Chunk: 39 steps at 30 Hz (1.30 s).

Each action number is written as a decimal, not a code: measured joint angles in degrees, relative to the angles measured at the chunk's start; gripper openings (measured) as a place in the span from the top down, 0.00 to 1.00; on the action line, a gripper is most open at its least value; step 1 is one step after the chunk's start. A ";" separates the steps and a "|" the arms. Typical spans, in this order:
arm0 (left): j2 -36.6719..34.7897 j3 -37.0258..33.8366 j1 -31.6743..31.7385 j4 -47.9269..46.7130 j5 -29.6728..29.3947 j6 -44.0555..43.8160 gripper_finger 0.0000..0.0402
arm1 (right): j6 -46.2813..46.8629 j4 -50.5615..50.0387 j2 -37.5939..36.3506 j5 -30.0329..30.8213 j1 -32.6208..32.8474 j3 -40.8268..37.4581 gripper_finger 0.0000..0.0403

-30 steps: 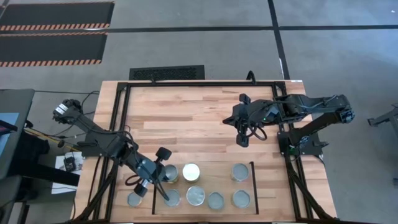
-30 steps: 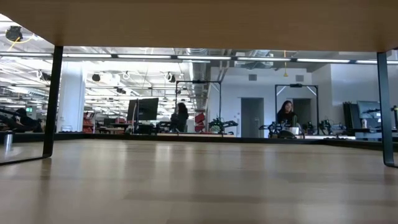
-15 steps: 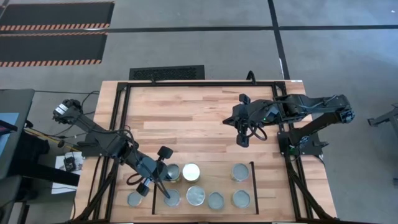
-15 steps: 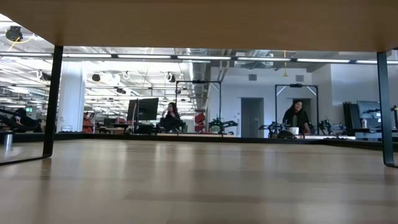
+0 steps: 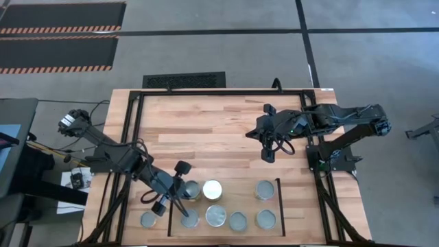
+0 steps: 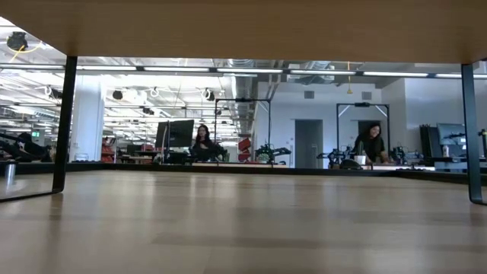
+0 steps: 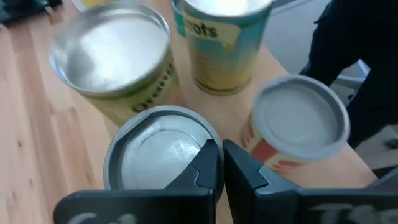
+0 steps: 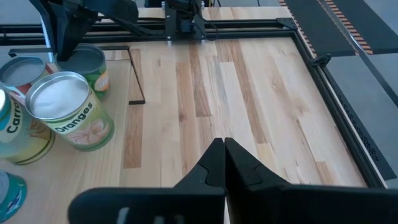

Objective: Pick and place cans onto a shelf
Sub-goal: Put the canned peaches on the shelf, then put the canned mushrooms on the shelf

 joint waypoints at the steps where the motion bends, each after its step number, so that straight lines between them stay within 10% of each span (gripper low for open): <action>1: 0.00 0.00 -0.24 -0.58 0.01 -0.39 1.00 | 0.00 0.00 0.00 0.00 0.00 0.00 0.98; 39: -0.18 4.61 -1.66 -7.71 -3.16 -5.72 0.88 | -1.51 0.02 0.00 -0.07 0.00 0.00 0.98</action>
